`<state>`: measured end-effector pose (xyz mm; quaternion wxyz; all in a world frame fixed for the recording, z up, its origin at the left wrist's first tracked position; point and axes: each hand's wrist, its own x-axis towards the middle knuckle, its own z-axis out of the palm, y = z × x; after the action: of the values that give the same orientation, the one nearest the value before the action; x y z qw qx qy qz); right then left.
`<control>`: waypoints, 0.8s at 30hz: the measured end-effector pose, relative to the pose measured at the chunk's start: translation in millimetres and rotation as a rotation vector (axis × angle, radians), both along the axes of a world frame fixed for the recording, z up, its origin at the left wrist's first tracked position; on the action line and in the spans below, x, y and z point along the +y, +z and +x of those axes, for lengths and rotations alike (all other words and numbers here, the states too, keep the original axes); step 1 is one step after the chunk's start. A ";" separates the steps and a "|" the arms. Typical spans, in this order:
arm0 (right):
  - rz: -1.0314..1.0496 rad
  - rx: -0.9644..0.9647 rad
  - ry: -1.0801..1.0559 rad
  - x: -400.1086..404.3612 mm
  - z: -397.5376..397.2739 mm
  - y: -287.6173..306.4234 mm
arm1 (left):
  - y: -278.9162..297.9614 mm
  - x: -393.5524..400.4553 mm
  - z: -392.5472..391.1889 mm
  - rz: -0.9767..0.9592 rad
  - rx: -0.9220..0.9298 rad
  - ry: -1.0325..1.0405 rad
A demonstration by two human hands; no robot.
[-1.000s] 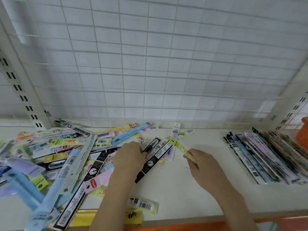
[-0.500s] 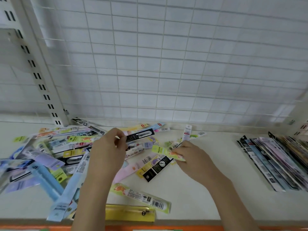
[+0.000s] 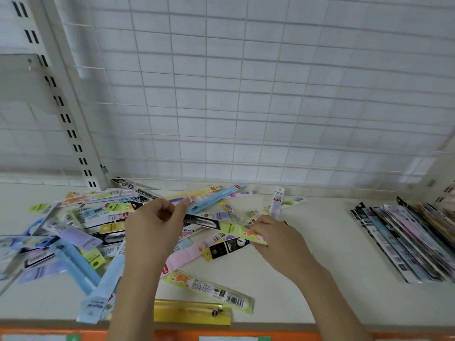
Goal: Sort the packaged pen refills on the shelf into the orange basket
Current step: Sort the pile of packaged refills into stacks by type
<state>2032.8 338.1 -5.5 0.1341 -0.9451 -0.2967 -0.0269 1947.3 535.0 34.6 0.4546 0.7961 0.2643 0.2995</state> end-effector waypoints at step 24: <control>0.165 -0.007 -0.524 -76.9 10.3 9.8 | -21.9 -70.9 51.0 0.203 0.522 -0.413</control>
<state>2043.1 261.2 4.3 0.1981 -0.9754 -0.0392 -0.0880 1998.3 464.1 12.6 0.3412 0.9238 0.1736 0.0122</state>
